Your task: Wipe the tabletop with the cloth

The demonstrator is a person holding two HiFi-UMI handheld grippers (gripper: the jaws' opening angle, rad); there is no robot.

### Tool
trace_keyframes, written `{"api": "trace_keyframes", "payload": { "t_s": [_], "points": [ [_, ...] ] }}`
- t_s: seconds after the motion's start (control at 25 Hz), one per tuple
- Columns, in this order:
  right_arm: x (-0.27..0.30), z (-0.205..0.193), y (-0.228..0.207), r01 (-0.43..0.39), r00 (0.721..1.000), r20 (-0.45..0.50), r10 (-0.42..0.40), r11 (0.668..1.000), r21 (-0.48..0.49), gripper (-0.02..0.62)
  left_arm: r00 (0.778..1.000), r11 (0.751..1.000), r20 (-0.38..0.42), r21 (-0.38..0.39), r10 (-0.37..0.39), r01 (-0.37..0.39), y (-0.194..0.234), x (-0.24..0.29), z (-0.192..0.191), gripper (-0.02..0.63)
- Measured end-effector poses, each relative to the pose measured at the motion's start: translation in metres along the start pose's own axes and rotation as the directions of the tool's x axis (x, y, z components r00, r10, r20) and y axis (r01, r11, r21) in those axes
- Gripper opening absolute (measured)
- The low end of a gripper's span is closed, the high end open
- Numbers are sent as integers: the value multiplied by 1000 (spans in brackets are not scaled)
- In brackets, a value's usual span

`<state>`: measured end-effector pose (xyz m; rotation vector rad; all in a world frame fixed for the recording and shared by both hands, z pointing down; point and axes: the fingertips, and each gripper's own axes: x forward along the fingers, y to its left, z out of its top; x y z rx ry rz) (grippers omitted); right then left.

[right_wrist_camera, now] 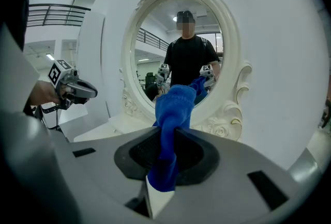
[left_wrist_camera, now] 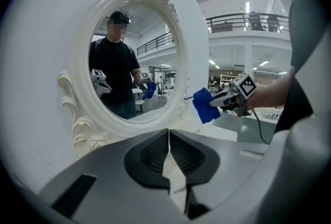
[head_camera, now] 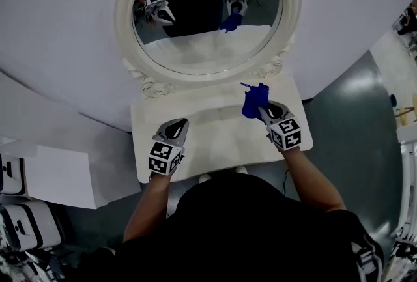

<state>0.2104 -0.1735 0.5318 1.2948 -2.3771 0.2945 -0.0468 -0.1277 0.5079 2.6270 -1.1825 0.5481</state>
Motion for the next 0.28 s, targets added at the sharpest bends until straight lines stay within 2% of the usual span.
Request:
{"api": "trace_keyframes", "payload": {
  "t_s": [0.28],
  "points": [
    [-1,7,9,-3,1000,17,3,1000,-7,60,1000,1000,3,4,0,0,3,-4,-1,12]
  ]
}}
